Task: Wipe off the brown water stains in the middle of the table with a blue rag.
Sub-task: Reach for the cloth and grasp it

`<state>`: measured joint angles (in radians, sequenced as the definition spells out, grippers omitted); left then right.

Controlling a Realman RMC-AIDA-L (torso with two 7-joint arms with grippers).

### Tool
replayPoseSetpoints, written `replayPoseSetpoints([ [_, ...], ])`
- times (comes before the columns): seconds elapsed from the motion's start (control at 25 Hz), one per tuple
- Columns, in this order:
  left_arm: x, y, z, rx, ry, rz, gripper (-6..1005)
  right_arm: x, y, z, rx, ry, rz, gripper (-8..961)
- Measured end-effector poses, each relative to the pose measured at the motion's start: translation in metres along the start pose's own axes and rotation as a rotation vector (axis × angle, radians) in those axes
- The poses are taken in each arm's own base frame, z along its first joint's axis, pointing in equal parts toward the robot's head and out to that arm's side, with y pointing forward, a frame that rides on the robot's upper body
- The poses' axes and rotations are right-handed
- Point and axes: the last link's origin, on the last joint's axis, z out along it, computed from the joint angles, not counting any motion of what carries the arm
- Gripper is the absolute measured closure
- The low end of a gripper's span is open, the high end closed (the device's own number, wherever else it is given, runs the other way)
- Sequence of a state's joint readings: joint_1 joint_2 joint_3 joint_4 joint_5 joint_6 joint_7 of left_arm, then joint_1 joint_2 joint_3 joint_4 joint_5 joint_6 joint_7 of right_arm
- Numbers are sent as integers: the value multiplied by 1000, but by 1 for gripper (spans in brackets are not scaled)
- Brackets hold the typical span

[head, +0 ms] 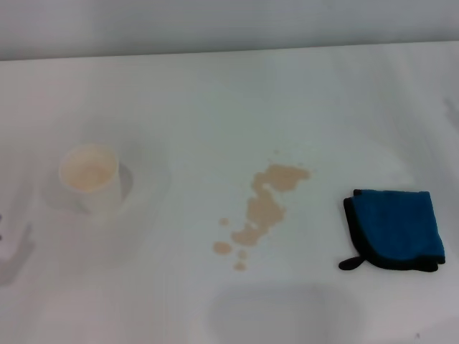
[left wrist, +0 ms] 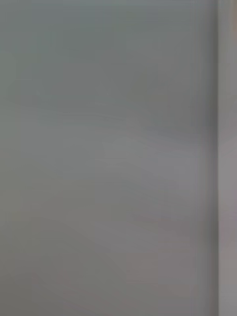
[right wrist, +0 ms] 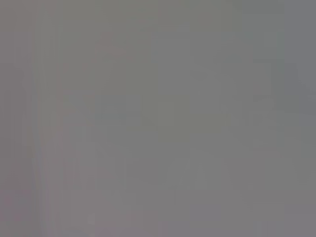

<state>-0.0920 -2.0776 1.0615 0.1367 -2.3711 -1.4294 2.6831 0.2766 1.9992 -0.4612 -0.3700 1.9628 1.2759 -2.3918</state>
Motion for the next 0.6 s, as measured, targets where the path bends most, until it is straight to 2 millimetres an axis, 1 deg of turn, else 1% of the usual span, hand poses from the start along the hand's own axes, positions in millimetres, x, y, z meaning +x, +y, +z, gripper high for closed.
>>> replayPoseSetpoints([
  [0.2,7,-23,-10,171,53,11,132,-28,7,13,-182,40,68,87],
  [0.28,9,-30,-13,224,72,6,132,-42,9,19,-246,84,87,87],
  [0.44,10,-34,-11,237,76,7,132,-68,13,29,-348,211,76,88],
  [0.6,10,-37,-6,245,67,10,132,-79,19,36,-386,341,77,88],
])
